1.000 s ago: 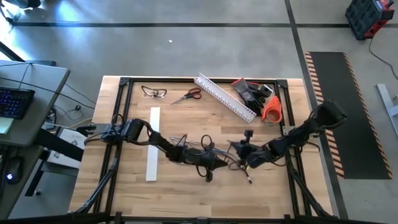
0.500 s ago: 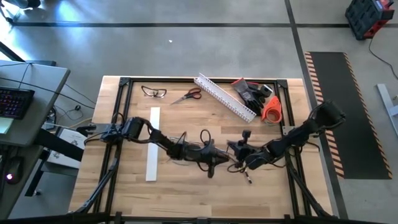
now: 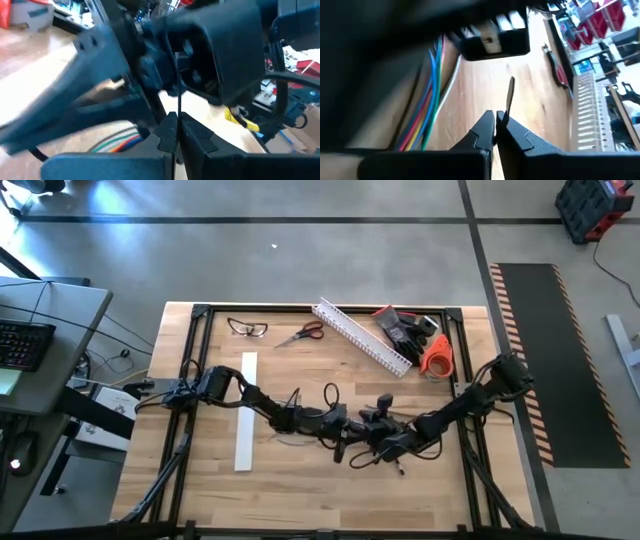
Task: Ziptie cables
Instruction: Wrap the bottom black zip tie on the cable wires
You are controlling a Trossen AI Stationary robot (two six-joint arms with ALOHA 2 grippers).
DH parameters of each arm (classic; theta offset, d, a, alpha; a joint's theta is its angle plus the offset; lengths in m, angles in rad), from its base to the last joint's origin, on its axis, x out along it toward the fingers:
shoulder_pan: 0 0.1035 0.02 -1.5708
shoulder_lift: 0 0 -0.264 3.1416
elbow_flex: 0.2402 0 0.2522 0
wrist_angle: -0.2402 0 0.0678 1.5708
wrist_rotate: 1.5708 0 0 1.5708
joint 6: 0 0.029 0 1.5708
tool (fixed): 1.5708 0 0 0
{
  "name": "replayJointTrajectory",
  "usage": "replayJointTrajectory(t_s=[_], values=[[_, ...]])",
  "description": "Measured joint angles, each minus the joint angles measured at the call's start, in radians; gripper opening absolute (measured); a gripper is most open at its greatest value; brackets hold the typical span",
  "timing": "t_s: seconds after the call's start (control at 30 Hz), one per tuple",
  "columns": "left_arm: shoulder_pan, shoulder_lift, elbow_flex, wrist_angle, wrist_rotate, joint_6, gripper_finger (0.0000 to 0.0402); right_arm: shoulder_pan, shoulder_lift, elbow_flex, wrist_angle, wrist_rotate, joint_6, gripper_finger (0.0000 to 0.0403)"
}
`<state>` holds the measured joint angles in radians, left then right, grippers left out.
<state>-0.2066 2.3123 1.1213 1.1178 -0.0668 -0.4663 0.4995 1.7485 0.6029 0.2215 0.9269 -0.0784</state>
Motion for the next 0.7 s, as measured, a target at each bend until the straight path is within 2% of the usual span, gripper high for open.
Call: replayJointTrajectory(t_s=[0.33,0.6,0.7], values=[[-0.025,0.0,-0.066,0.053,-0.044,-0.079,0.0,0.002,-0.001,-0.002,-0.053,0.034,0.078,0.0],[-0.01,0.0,-0.056,0.052,0.007,-0.08,0.0,-0.001,-0.001,-0.002,0.079,0.024,-0.079,0.0],[-0.008,0.0,-0.056,0.049,0.011,-0.08,0.0,-0.002,-0.001,-0.002,0.083,0.024,-0.087,0.0]])
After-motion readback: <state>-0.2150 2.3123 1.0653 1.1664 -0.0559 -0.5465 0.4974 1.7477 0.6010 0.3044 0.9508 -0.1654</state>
